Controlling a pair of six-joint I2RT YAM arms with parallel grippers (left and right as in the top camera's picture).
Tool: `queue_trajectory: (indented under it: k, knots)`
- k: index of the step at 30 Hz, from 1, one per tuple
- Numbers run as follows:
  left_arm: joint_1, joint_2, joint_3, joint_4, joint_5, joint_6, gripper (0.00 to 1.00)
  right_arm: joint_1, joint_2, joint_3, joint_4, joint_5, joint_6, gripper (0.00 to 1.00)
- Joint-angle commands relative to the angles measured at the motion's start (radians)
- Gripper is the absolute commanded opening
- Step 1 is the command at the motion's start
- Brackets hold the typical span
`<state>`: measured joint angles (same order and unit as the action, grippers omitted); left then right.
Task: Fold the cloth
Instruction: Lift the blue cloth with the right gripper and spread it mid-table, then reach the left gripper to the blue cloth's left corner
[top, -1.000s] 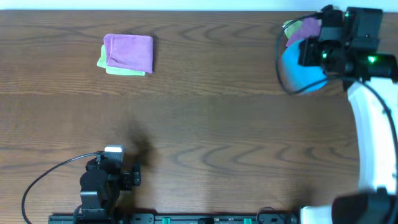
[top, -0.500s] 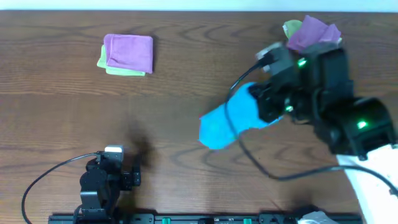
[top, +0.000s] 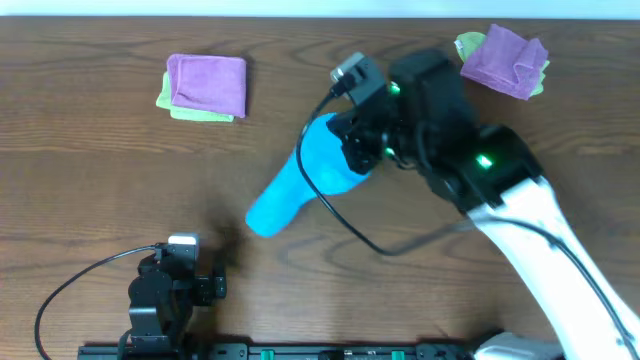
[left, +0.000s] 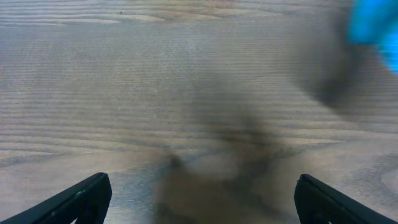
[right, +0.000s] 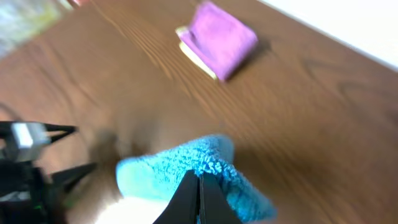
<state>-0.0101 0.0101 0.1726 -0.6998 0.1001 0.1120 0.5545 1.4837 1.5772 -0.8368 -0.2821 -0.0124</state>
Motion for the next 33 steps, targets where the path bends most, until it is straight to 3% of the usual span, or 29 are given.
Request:
queue_trajectory:
  k: [1, 4, 6, 7, 8, 18, 22, 24, 27, 33]
  knots:
    - [0.004, -0.006, -0.009, -0.005, -0.006, 0.008, 0.95, -0.055, 0.066, 0.013, -0.047, 0.078, -0.027, 0.01]
    - [0.004, -0.006, -0.009, -0.005, -0.008, 0.013, 0.95, -0.138, 0.116, 0.013, -0.161, 0.241, -0.039, 0.01]
    - [0.004, -0.006, -0.009, -0.005, -0.007, 0.023, 0.95, -0.200, 0.127, 0.012, -0.186, 0.319, 0.000, 0.18]
    - [0.004, -0.006, -0.009, -0.005, -0.006, 0.023, 0.95, -0.240, 0.126, 0.012, -0.181, 0.323, 0.014, 0.50]
    - [0.004, -0.006, -0.009, -0.005, -0.006, 0.023, 0.95, -0.268, 0.120, 0.012, -0.177, 0.322, 0.016, 0.99]
    - [0.004, -0.006, -0.009, 0.011, 0.018, 0.021, 0.95, -0.380, 0.094, 0.010, -0.227, 0.288, 0.016, 0.99]
    - [0.004, -0.006, -0.008, 0.145, 0.227, 0.002, 0.95, -0.397, 0.094, -0.025, -0.229, 0.260, 0.014, 0.99]
    - [0.004, -0.004, -0.003, 0.217, 0.339, -0.068, 0.95, -0.432, 0.094, -0.064, -0.222, 0.179, 0.001, 0.99]
    - [0.003, 0.020, 0.023, 0.236, 0.359, -0.297, 0.95, -0.514, 0.094, -0.137, -0.196, 0.021, -0.022, 0.99]
    - [0.003, 0.220, 0.120, 0.232, 0.509, -0.398, 0.95, -0.676, 0.093, -0.262, -0.158, -0.213, -0.090, 0.99]
